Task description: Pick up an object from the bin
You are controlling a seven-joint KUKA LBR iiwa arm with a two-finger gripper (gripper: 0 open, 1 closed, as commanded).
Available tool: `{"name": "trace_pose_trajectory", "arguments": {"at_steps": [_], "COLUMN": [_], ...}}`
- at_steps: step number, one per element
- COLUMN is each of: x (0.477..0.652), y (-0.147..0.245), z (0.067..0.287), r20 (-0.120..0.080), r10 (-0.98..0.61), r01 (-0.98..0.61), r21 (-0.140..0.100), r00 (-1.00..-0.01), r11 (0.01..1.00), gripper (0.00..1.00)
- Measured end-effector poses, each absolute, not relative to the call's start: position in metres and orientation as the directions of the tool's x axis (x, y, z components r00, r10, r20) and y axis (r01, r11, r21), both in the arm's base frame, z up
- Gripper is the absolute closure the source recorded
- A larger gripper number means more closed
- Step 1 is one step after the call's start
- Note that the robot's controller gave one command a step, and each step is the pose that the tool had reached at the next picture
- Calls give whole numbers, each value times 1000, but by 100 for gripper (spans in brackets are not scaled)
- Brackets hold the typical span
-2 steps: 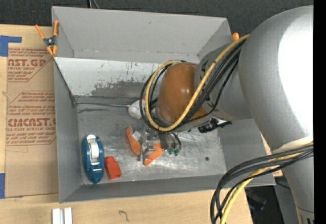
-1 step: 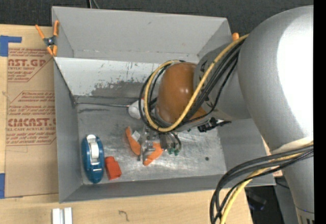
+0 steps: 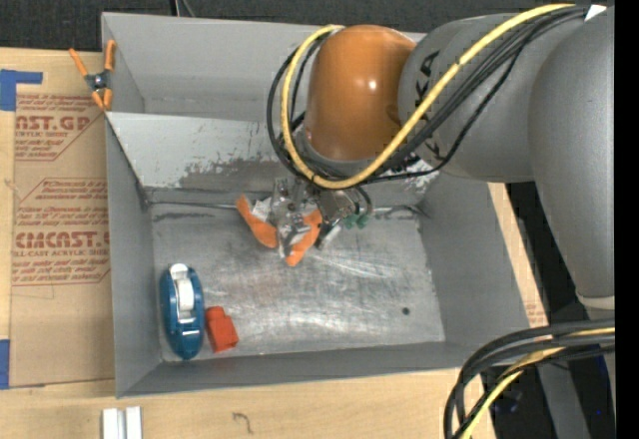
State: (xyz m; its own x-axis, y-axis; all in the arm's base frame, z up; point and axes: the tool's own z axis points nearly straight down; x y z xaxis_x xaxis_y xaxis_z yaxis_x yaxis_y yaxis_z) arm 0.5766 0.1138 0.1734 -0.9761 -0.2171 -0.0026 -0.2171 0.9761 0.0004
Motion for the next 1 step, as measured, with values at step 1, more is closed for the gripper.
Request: {"name": "trace_pose_trajectory", "arguments": {"at_steps": [1], "x": [577], "y": [114], "z": [173], "r20": [-3], "r10": [-217], "r01": [-217], "r21": [0], "r00": [-976], "r11": [976], "gripper": [100]}}
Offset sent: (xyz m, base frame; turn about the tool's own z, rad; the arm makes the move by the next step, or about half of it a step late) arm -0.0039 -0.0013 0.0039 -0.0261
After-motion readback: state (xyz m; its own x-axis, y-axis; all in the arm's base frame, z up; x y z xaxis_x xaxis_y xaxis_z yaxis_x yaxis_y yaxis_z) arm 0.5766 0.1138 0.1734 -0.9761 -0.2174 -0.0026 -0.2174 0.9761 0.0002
